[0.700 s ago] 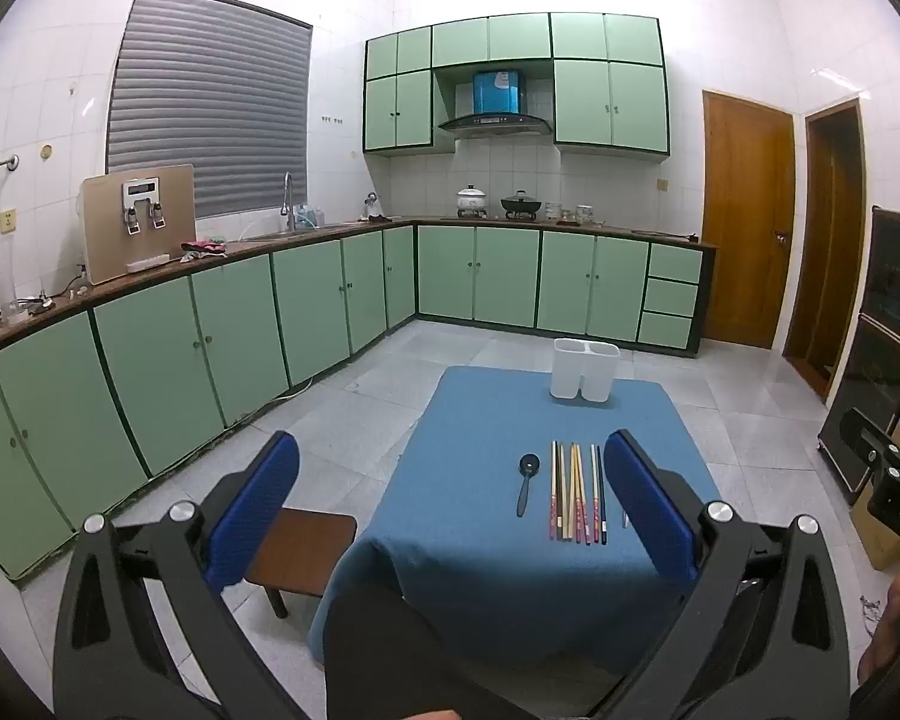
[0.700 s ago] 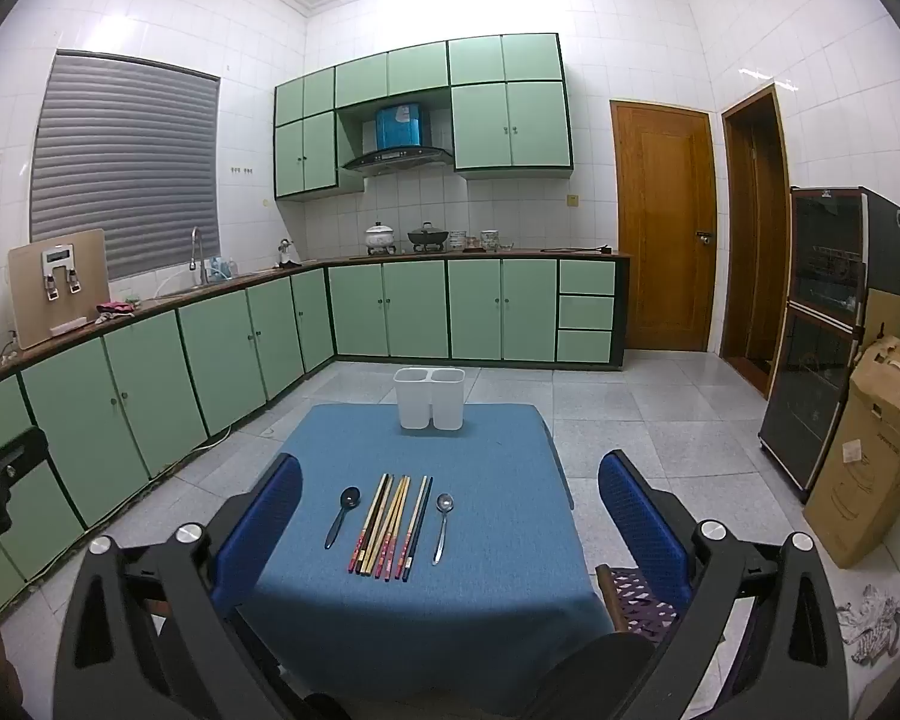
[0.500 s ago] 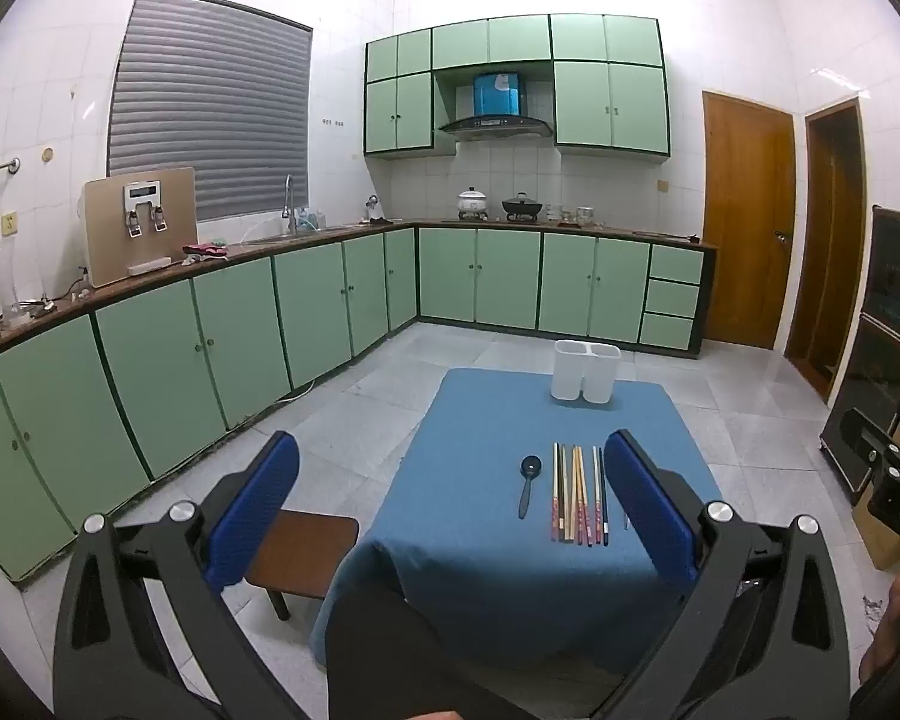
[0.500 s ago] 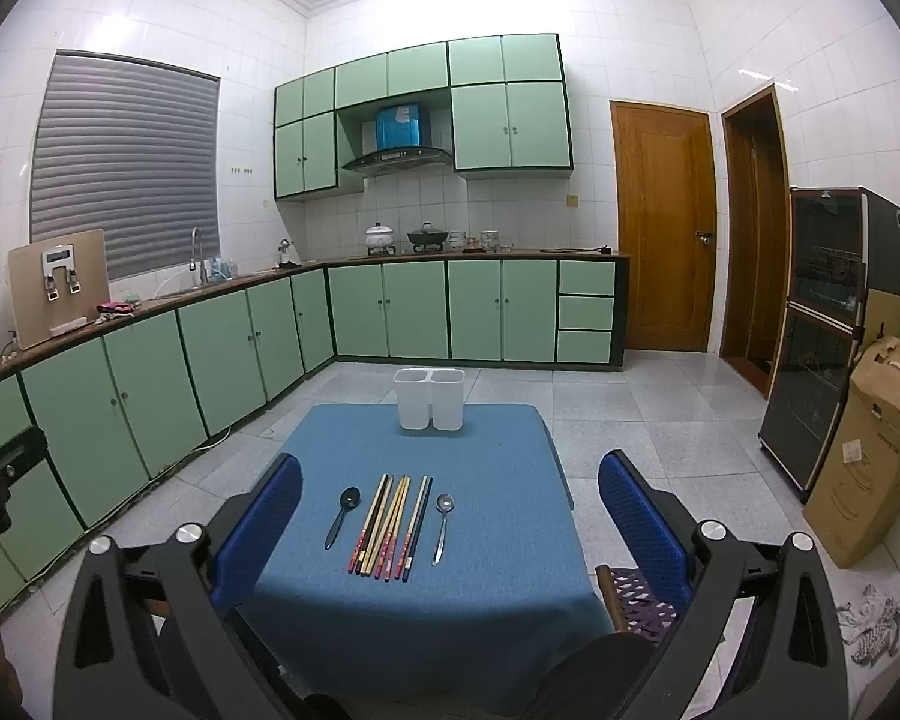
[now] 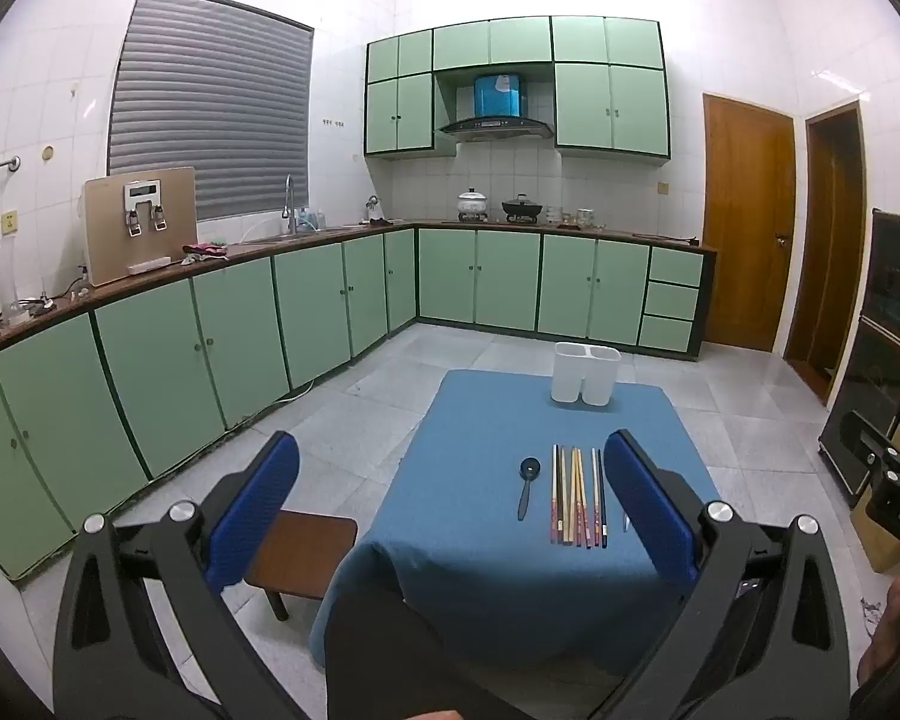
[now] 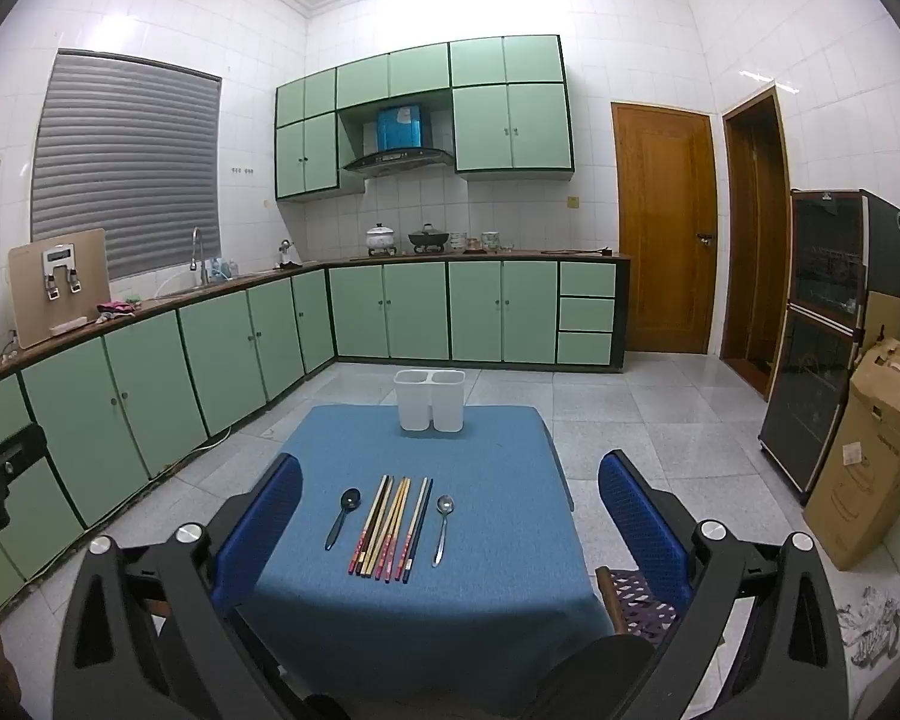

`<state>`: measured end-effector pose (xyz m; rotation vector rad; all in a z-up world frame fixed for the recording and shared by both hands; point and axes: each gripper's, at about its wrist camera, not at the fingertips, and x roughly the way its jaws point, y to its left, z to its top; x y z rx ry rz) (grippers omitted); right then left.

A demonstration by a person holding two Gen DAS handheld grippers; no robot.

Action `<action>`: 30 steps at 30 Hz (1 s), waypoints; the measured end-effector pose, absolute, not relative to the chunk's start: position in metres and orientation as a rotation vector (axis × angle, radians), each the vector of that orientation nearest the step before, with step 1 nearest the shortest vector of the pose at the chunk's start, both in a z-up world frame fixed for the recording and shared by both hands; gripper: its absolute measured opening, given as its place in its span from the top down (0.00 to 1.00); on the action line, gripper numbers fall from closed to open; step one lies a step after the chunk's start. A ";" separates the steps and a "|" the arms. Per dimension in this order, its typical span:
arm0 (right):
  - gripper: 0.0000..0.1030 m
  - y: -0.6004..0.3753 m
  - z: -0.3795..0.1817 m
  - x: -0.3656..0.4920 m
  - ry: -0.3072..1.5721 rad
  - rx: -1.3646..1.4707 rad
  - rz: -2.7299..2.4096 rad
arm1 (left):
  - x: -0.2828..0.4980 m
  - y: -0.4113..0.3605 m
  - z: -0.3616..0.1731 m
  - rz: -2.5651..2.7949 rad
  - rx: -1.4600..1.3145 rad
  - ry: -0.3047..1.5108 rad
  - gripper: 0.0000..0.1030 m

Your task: Organize utensils

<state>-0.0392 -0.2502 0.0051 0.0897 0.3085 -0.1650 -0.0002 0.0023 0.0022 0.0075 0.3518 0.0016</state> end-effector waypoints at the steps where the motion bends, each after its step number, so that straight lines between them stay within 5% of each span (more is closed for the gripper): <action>1: 0.06 -0.250 0.005 -0.039 0.309 0.090 -0.165 | 0.000 0.003 0.002 0.001 0.008 0.352 0.05; 30: 0.06 -0.248 0.010 -0.039 0.303 0.085 -0.167 | -0.002 -0.001 0.007 -0.002 0.011 0.343 0.05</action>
